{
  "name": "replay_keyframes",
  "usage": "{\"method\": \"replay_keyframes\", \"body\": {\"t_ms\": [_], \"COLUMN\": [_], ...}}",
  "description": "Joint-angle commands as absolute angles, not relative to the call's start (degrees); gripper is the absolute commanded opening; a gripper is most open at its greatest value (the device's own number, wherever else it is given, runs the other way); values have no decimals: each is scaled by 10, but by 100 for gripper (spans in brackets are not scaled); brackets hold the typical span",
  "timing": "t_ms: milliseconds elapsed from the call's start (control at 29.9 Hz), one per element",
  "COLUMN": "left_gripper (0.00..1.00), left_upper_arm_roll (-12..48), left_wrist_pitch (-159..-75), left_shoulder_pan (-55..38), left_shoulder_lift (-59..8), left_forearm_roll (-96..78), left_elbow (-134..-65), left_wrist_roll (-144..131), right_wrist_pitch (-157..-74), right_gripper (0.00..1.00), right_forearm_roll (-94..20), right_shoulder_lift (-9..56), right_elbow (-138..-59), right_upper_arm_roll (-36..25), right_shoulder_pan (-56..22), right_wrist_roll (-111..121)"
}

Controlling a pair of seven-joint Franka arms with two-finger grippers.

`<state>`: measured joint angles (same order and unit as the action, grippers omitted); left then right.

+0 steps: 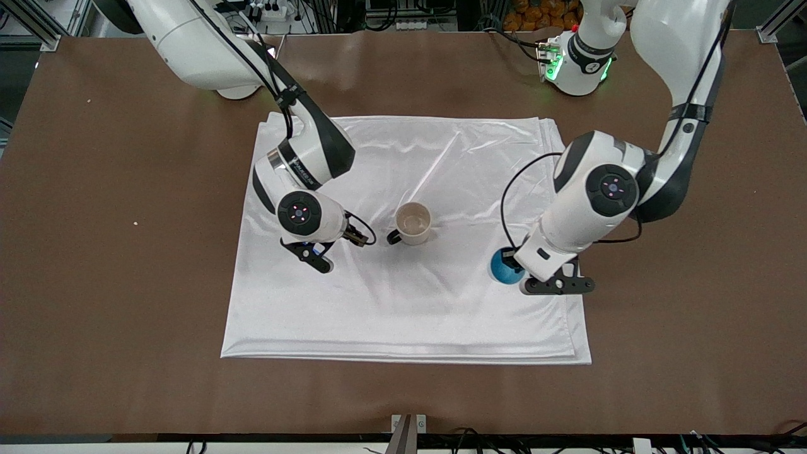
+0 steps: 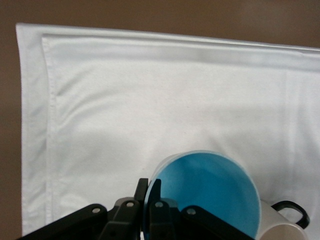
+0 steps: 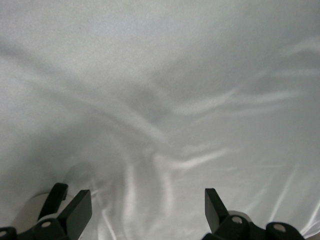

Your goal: Place blue cup into white mug on cloth

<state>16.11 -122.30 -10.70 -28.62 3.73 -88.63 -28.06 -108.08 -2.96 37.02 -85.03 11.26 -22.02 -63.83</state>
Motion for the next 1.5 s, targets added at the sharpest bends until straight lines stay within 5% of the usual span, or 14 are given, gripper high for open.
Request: {"method": "replay_keyframes", "body": {"t_ms": [0, 601, 1102, 1470], "left_gripper": [0, 0, 0, 0], "left_upper_arm_roll": [159, 160, 160, 161], "left_wrist_pitch": [-1216, -1225, -1234, -1234], "left_shoulder_pan": [-144, -237, -281, -299], "left_shoulder_lift": [-274, -288, -313, -329], "left_forearm_roll": [52, 104, 103, 96], "left_elbow": [-890, -879, -862, -863], "left_wrist_roll": [-350, -500, -554, -559], "right_wrist_pitch": [-1077, -1200, -1198, -1179], "right_gripper": [100, 100, 100, 100], "right_forearm_roll": [-22, 5, -2, -54], "right_shoulder_lift": [320, 197, 139, 99], "right_elbow": [-915, -1128, -1185, -1178], "right_upper_arm_roll": [116, 117, 120, 123], "right_shoulder_pan": [-192, -108, 12, 17], "right_wrist_roll": [-556, -391, -186, -178]}}
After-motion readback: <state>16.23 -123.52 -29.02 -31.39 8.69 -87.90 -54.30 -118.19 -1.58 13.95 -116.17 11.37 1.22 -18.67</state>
